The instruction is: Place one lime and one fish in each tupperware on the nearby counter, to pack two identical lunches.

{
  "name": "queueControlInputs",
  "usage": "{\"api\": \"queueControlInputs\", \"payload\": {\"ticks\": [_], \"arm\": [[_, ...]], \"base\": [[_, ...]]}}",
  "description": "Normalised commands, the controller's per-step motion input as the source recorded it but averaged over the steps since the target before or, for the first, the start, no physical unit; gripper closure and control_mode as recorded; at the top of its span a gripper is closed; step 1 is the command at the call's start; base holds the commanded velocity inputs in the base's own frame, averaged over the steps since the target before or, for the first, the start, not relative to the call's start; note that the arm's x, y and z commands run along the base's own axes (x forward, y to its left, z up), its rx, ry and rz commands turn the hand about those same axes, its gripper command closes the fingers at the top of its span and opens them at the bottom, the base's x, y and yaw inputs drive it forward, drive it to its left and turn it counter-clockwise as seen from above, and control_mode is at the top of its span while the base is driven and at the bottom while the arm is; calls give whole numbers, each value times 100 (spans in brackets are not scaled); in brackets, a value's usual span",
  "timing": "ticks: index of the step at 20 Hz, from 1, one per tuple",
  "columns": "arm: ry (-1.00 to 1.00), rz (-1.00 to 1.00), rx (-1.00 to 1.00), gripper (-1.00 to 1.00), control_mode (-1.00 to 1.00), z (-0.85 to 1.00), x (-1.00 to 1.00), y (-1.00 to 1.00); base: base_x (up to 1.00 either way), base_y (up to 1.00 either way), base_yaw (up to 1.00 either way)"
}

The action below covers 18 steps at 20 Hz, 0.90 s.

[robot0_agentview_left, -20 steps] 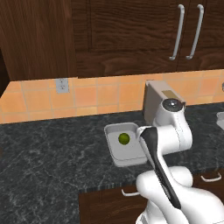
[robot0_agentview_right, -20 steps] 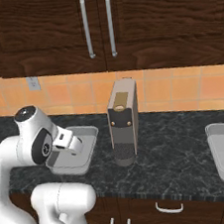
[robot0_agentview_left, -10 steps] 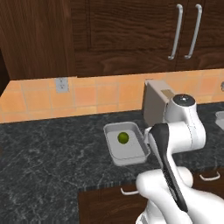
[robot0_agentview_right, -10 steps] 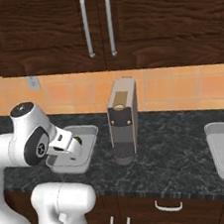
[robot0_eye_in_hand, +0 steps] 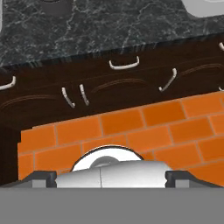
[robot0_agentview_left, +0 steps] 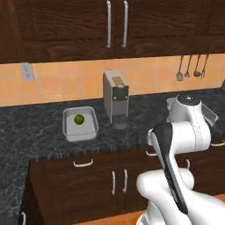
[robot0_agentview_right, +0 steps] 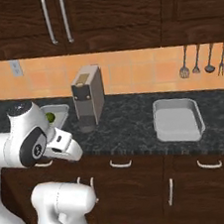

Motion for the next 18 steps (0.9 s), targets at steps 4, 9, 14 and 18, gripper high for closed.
{"api": "queueControlInputs", "payload": {"ticks": [4,9,14,18], "arm": [[0,0,0,-100,100,0,0,0],[0,0,0,-100,100,0,0,0],[0,0,0,-100,100,0,0,0],[0,0,0,-100,100,0,0,0]], "base": [[-55,-100,-31],[-10,-76,-65],[0,-80,-69],[3,-100,-20]]}}
